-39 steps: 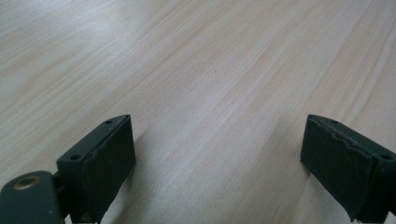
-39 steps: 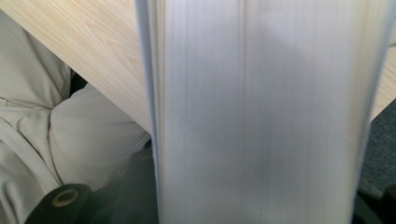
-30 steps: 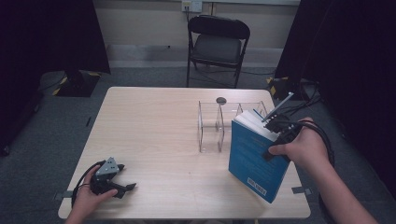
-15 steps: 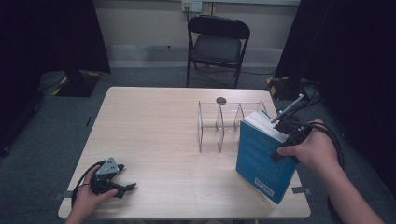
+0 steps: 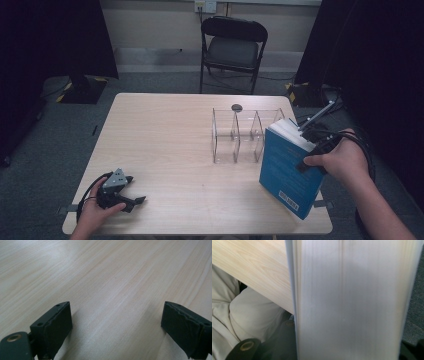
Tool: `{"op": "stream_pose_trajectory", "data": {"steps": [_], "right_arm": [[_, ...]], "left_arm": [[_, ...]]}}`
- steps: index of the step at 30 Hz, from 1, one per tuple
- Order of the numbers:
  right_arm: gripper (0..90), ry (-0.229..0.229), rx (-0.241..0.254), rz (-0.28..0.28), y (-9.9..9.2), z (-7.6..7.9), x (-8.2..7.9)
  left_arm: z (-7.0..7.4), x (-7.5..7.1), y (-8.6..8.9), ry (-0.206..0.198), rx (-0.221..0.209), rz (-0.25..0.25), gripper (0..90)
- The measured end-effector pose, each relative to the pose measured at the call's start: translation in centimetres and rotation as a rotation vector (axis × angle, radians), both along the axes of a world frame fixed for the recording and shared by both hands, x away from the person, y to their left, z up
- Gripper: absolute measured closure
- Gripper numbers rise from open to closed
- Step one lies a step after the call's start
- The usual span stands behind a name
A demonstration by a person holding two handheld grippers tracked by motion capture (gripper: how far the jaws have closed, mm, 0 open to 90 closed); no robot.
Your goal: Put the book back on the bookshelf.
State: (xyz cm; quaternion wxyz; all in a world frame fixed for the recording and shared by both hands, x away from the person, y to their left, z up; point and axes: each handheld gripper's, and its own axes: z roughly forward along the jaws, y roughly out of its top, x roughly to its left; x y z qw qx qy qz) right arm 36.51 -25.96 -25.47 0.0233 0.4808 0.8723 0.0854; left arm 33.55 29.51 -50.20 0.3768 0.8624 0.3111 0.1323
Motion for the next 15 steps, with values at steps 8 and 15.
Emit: {"op": "stream_pose_trajectory", "data": {"steps": [8, 15], "right_arm": [[61.8, -0.015, 0.008, -0.049, -0.4, 0.3, 0.5], [61.7, -0.019, 0.010, -0.080, -0.6, 0.5, 1.2]], "left_arm": [[0.0, 0.0, 0.0, 0.001, -0.001, 0.001, 9.3], [0.0, 0.0, 0.0, 0.000, -0.001, 0.003, 9.2]]}}
